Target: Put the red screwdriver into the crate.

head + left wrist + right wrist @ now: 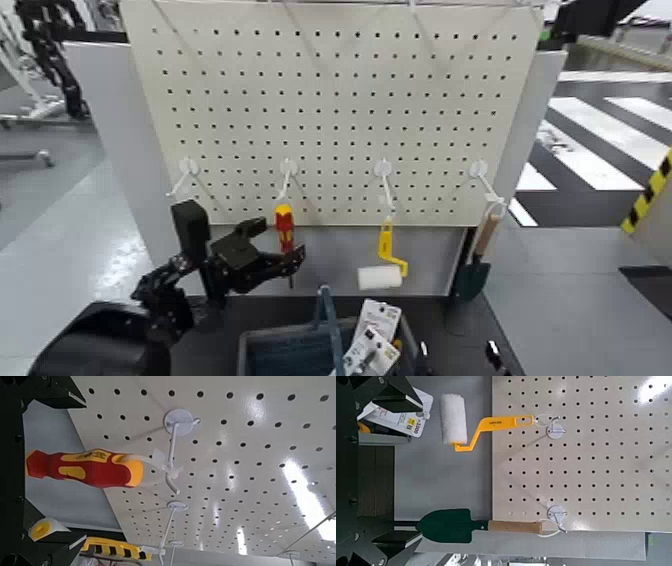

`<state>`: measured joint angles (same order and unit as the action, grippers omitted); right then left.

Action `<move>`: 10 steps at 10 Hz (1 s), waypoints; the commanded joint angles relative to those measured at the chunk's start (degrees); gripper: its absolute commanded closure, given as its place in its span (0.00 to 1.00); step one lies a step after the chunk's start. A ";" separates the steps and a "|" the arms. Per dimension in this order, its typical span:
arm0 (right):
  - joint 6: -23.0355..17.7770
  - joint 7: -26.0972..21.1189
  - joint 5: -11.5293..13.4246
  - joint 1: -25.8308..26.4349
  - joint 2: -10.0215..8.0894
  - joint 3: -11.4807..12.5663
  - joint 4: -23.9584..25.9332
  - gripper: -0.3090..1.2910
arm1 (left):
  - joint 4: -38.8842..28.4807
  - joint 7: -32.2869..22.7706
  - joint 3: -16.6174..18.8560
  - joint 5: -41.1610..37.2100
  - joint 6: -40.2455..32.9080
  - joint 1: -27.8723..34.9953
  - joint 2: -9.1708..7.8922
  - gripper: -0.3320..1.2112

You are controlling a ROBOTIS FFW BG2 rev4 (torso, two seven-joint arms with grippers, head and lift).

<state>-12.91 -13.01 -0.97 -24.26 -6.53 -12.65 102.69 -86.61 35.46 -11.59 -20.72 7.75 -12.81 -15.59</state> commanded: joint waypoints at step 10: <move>-0.01 0.00 -0.35 0.09 0.03 -0.27 -0.12 0.30 | 0.57 1.10 -0.01 0.33 1.13 -1.07 0.39 0.99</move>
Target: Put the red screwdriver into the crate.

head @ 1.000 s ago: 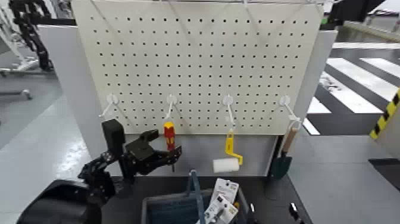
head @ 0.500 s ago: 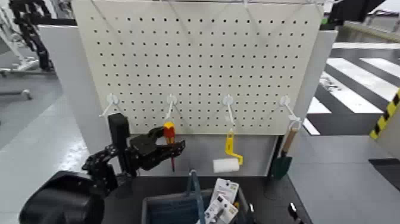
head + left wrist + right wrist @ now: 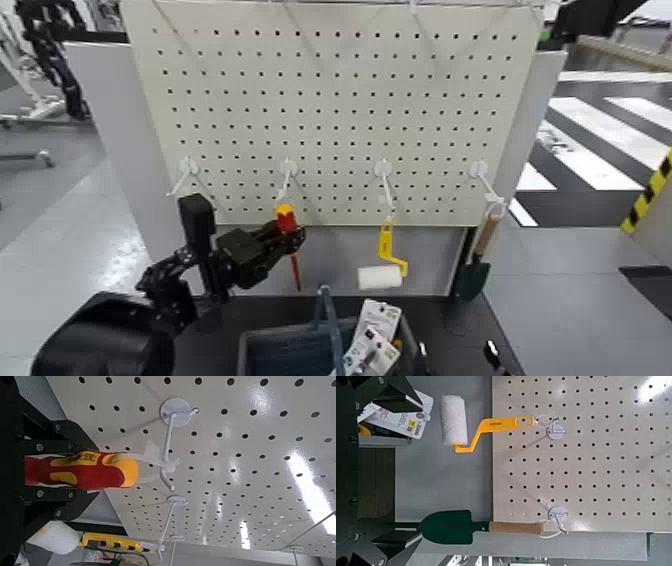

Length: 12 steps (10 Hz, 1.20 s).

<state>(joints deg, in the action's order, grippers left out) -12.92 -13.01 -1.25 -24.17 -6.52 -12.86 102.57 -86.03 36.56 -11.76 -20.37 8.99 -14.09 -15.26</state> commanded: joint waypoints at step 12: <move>0.44 0.00 -0.42 0.35 -0.42 -0.06 -0.26 0.30 | -18.74 -0.17 8.07 -2.13 11.31 10.92 1.73 0.99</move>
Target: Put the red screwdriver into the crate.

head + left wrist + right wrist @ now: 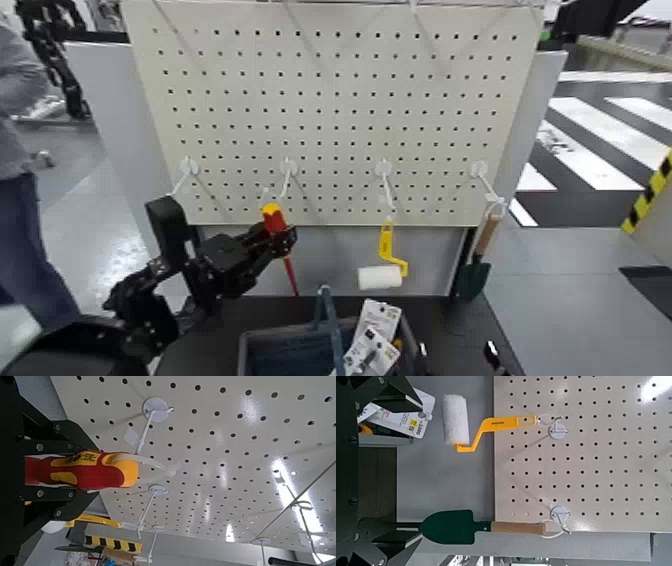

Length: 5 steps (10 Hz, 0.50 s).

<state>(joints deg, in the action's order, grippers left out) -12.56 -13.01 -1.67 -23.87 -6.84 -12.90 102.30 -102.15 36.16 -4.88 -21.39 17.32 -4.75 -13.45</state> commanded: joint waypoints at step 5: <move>0.25 0.09 0.00 0.05 -0.02 -0.02 0.00 0.30 | -0.24 2.42 3.12 -12.71 4.39 5.63 -0.61 0.99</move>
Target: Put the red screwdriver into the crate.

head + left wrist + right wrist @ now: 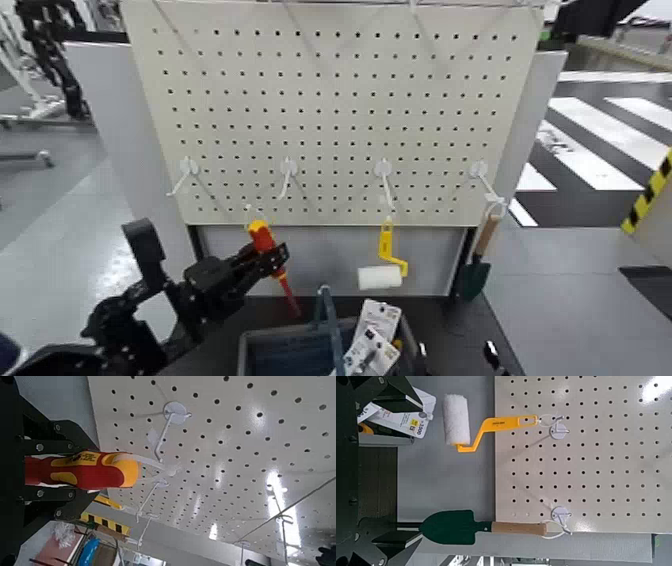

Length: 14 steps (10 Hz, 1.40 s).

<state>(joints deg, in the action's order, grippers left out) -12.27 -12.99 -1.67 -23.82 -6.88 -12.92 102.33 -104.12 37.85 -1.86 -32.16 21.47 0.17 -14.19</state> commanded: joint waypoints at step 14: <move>-0.21 0.07 0.00 -0.09 0.11 -0.09 0.07 0.30 | 18.34 7.33 -7.28 -6.51 3.22 -0.69 1.36 0.62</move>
<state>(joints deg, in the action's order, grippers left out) -12.47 -12.98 -1.67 -23.91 -6.77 -13.01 102.39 -85.67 45.22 -9.04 -38.47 24.97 -0.51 -12.79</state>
